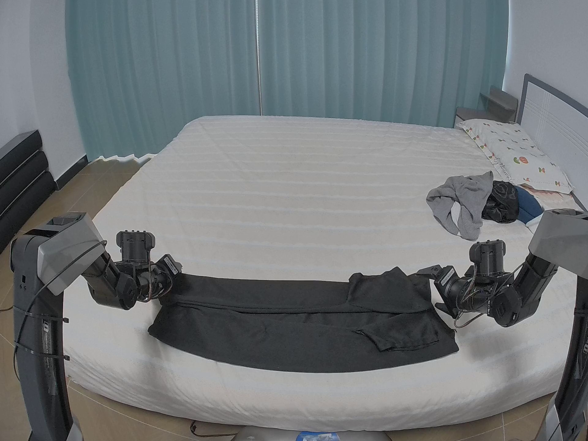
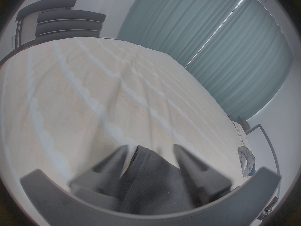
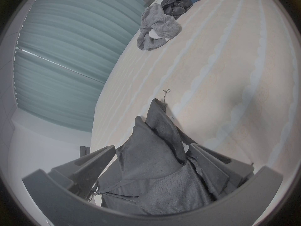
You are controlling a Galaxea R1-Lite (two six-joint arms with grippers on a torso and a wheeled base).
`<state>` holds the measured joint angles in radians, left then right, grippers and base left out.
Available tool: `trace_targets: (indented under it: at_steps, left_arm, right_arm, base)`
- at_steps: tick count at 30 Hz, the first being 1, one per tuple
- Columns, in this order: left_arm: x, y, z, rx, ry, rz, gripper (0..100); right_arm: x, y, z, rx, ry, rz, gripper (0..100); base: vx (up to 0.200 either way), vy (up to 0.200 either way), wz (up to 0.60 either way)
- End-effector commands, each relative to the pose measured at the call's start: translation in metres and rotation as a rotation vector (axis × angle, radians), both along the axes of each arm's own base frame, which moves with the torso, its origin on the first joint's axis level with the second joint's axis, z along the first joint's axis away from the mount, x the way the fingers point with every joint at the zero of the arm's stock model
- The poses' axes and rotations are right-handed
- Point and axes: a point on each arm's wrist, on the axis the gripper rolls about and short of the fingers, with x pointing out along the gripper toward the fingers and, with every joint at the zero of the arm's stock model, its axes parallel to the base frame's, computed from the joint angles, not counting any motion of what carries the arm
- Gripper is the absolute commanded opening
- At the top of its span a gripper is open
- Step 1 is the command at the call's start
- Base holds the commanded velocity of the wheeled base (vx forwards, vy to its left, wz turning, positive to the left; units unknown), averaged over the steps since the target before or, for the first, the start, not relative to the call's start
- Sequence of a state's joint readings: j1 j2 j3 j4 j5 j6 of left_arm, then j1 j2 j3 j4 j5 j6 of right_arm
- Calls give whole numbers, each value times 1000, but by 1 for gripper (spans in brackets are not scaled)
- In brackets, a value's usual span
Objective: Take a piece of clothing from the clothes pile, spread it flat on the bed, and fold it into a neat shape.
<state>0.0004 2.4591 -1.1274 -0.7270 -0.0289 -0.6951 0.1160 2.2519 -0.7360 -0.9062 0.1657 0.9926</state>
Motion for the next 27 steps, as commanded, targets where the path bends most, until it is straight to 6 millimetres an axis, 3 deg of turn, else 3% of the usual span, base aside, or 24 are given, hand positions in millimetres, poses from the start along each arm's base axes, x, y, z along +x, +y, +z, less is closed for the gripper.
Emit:
trace_targets:
  at_steps: [1, 9, 22, 23, 27]
  left_arm:
    - [3, 2, -1, -4, -9, 16, 0]
    - [7, 3, 10, -51, -86, 52, 0]
    - [6, 3, 5, -52, -82, 53, 0]
    - [6, 3, 5, -52, -82, 53, 100]
    - [5, 4, 4, -53, -74, 55, 100]
  right_arm:
    - [0, -1, -2, 0, 4, -1, 100]
    - [3, -2, -2, 1, -1, -6, 100]
    - [23, -5, -4, 5, -46, -26, 100]
    - [23, -5, -4, 5, -46, -26, 100]
    - [30, -5, -11, 1, -45, -31, 100]
  base:
    - [0, 0, 0]
    - [0, 0, 0]
    - [0, 0, 0]
    - [0, 0, 0]
    - [0, 0, 0]
